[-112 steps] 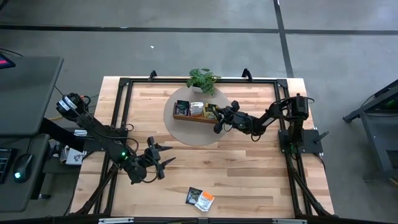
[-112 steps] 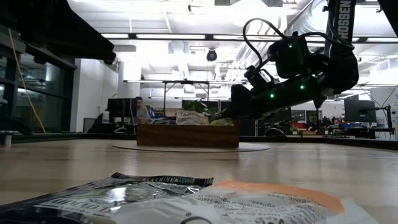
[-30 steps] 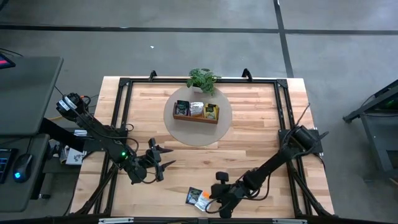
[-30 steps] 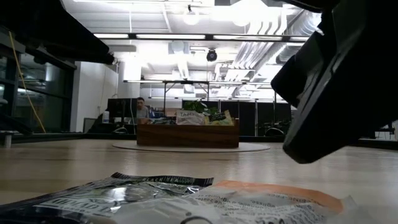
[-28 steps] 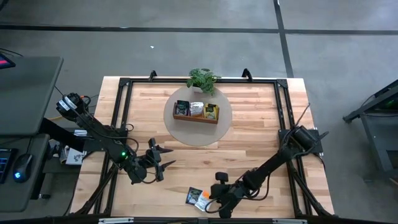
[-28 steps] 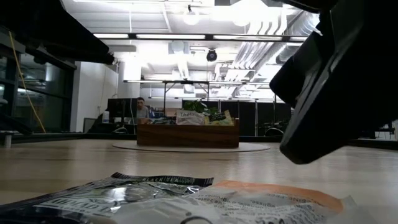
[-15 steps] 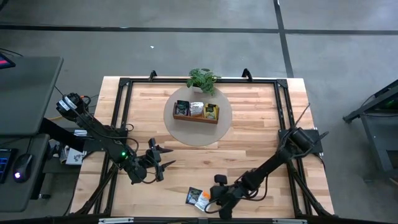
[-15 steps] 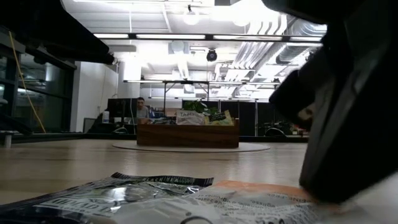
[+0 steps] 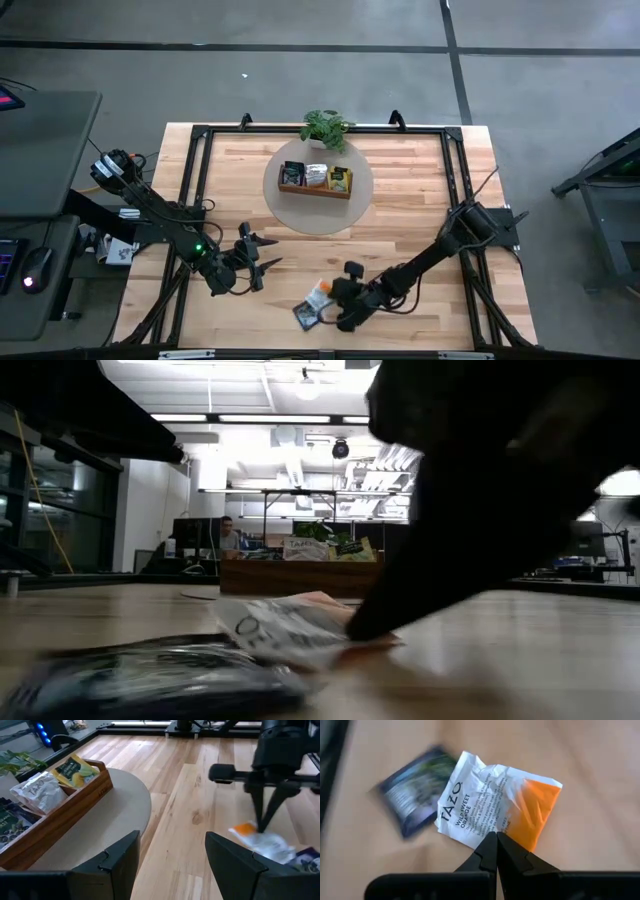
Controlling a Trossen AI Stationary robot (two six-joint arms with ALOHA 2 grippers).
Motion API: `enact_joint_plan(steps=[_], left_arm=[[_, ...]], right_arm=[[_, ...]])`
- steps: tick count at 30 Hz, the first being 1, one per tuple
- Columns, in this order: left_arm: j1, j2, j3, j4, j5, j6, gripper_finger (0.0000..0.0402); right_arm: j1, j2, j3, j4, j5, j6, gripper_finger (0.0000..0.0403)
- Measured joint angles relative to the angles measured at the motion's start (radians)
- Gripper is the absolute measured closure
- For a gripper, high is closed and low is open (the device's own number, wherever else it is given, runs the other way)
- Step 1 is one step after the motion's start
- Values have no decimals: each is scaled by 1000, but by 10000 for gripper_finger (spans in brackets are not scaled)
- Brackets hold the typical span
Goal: Pick & Place Tea
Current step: Put the white tea bag into the middle section of the wooden organizer
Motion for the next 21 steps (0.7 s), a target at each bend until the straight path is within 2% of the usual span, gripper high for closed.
enact_joint_plan(steps=[7,11,14,17,21], left_arm=[[0,0,0,2,-90,-48,181],[21,0,0,6,-124,-146,181],[73,0,0,4,-85,-310,181],[132,14,0,6,3,-473,181],[186,87,-1,4,121,-534,181]], right_arm=[[-61,1,0,-8,119,120,403],[-88,1,-1,-7,201,177,403],[-100,1,-1,-5,242,183,403],[-109,6,-1,5,263,192,403],[-108,10,-2,13,251,108,403]])
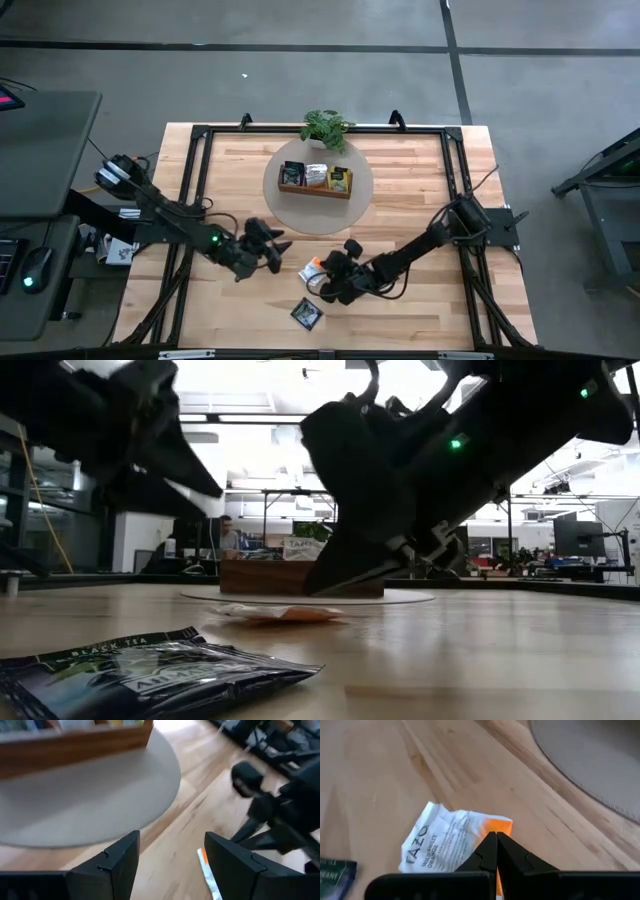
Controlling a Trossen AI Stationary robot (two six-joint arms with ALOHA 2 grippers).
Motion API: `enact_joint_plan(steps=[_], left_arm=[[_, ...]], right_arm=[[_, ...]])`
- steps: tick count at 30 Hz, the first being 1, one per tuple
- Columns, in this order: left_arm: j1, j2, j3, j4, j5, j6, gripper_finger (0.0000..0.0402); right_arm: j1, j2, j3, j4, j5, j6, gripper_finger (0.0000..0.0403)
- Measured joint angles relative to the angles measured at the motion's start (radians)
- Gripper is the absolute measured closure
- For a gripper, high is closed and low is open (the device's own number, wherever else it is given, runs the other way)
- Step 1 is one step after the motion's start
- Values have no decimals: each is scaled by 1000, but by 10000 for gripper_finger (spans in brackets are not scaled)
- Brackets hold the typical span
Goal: Pick & Place Tea
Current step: Put the white tea bag into the middle section of the wooden organizer
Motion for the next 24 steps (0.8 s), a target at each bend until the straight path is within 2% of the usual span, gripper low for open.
enact_joint_plan(steps=[3,8,12,16,24], left_arm=[[5,46,0,17,28,-31,181],[3,116,0,78,48,-69,181],[3,138,1,124,92,-74,181],[3,154,5,139,106,-75,181],[3,154,5,138,123,-75,181]], right_arm=[[7,0,0,18,-49,-160,403],[-16,-2,0,43,-232,-435,403],[-54,-3,18,38,-316,-539,403],[-82,-3,56,11,-345,-629,403],[-123,-4,192,-269,-429,-801,403]])
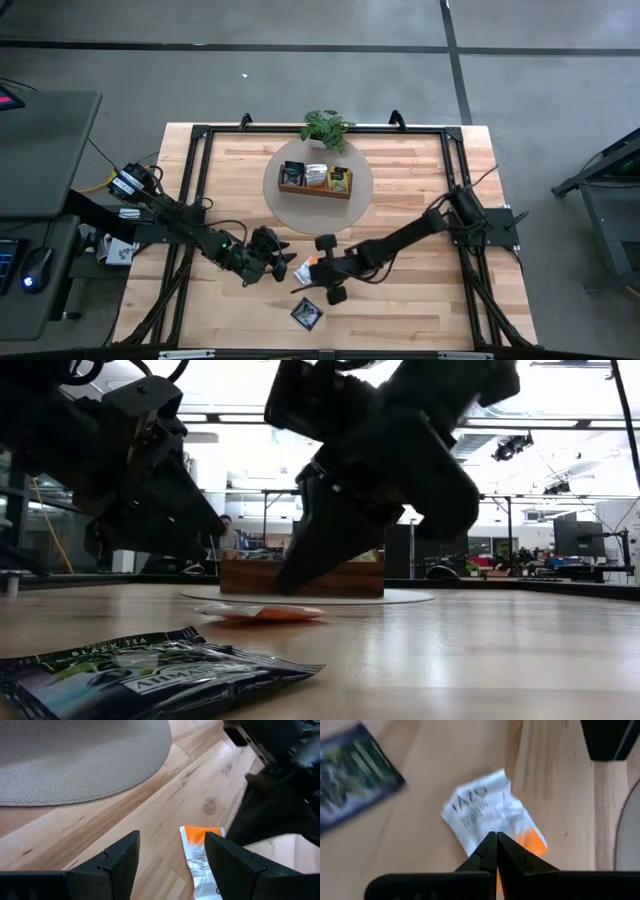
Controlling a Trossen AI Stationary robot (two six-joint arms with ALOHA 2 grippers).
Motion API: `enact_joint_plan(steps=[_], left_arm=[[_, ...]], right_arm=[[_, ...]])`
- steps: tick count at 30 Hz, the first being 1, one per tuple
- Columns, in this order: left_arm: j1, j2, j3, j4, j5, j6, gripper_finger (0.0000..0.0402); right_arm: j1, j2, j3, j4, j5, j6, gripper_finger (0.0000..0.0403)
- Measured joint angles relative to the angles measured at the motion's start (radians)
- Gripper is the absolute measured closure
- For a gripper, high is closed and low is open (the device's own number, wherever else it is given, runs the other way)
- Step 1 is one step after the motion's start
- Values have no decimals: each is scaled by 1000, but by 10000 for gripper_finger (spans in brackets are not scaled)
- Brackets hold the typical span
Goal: Pick & Place Tea
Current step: Put the white tea bag into the middle section of the wooden organizer
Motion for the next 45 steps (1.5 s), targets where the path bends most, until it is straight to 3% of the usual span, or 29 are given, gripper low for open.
enact_joint_plan(steps=[5,9,23,29,36,45], left_arm=[[0,0,0,0,0,-1,181],[0,0,0,0,0,-2,181],[0,0,0,-3,0,-13,181],[0,0,0,-9,5,-20,181],[0,0,0,-15,24,-40,181],[6,0,0,-11,25,-150,181]], right_arm=[[-29,0,33,-102,-20,-72,403],[-51,-1,30,-91,-92,-84,403],[-51,39,30,-34,-139,-40,403],[-62,60,27,-24,-73,90,403],[-76,56,-71,19,38,428,403],[-20,54,-258,378,115,686,402]])
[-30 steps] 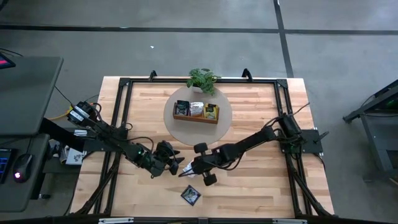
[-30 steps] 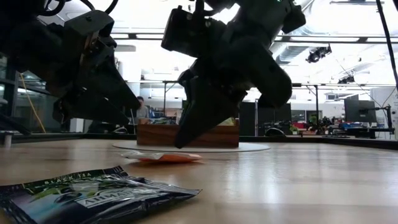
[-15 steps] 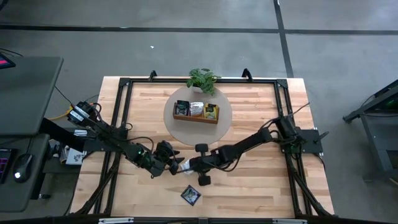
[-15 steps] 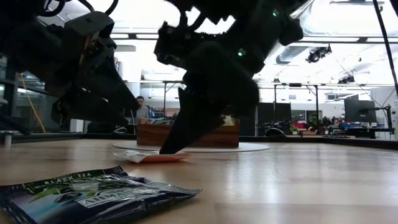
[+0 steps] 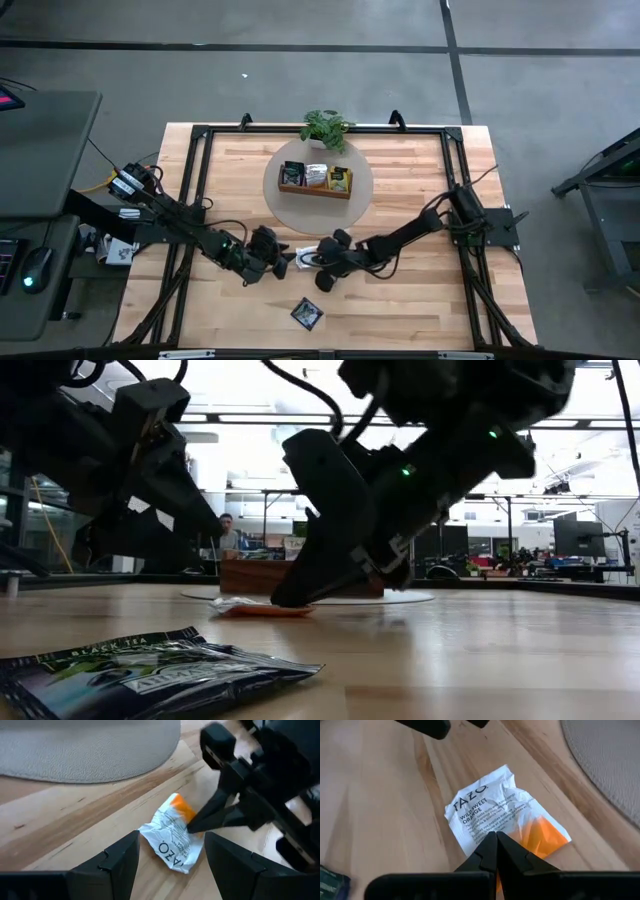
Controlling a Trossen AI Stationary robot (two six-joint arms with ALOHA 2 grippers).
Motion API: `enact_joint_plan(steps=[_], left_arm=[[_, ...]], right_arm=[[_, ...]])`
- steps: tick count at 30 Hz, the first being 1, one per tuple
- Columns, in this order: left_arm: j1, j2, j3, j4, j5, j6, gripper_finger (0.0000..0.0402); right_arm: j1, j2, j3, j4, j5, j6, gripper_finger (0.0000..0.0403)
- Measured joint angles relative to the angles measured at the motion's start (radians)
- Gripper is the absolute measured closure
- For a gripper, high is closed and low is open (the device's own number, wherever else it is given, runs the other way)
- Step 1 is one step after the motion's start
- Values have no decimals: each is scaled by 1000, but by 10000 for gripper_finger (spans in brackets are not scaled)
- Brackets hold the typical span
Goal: Pick & Place Tea
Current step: Put the white tea bag into the middle section of the wooden organizer
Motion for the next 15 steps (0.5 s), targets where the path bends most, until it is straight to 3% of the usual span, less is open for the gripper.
enact_joint_plan(steps=[6,15], left_arm=[[31,38,0,3,38,-111,181],[117,89,2,15,213,-207,181]], right_arm=[[23,4,-36,79,73,76,403],[24,9,-37,109,107,75,403]])
